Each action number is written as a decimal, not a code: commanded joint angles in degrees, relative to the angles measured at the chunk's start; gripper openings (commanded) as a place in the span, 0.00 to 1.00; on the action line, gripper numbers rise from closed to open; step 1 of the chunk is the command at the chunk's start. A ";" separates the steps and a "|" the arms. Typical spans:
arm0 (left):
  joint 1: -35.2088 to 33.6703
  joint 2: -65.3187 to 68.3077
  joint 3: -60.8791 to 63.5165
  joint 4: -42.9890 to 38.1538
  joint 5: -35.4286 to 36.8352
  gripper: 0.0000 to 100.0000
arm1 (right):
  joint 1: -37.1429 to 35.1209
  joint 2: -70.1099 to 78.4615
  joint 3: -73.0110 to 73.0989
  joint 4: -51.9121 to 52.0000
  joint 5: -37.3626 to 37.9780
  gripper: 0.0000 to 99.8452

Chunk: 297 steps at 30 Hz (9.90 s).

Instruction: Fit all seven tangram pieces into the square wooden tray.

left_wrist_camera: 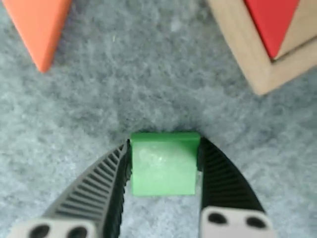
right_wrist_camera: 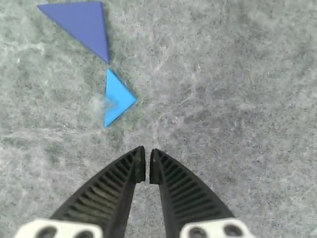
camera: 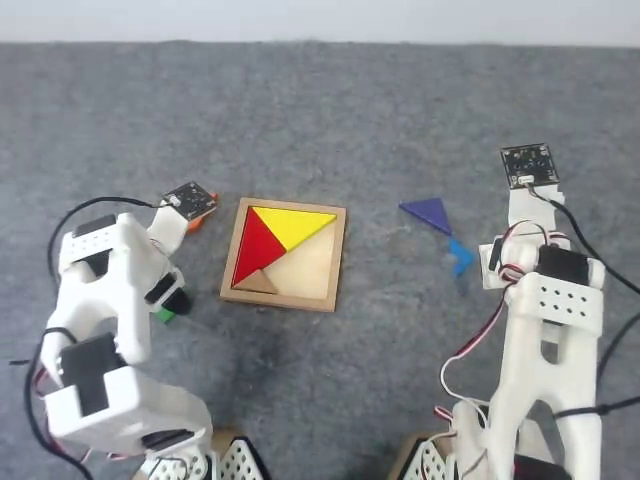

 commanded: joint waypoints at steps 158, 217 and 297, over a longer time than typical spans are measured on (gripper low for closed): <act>-3.52 0.18 -9.19 7.91 -17.05 0.08 | 0.57 -0.04 -0.62 -1.10 0.09 0.03; 37.45 1.32 -15.08 8.70 21.19 0.16 | -2.24 -0.40 12.84 -14.99 -12.75 0.03; 47.21 2.73 -11.30 8.62 28.04 0.03 | -3.47 -0.13 12.92 -14.64 -12.75 0.03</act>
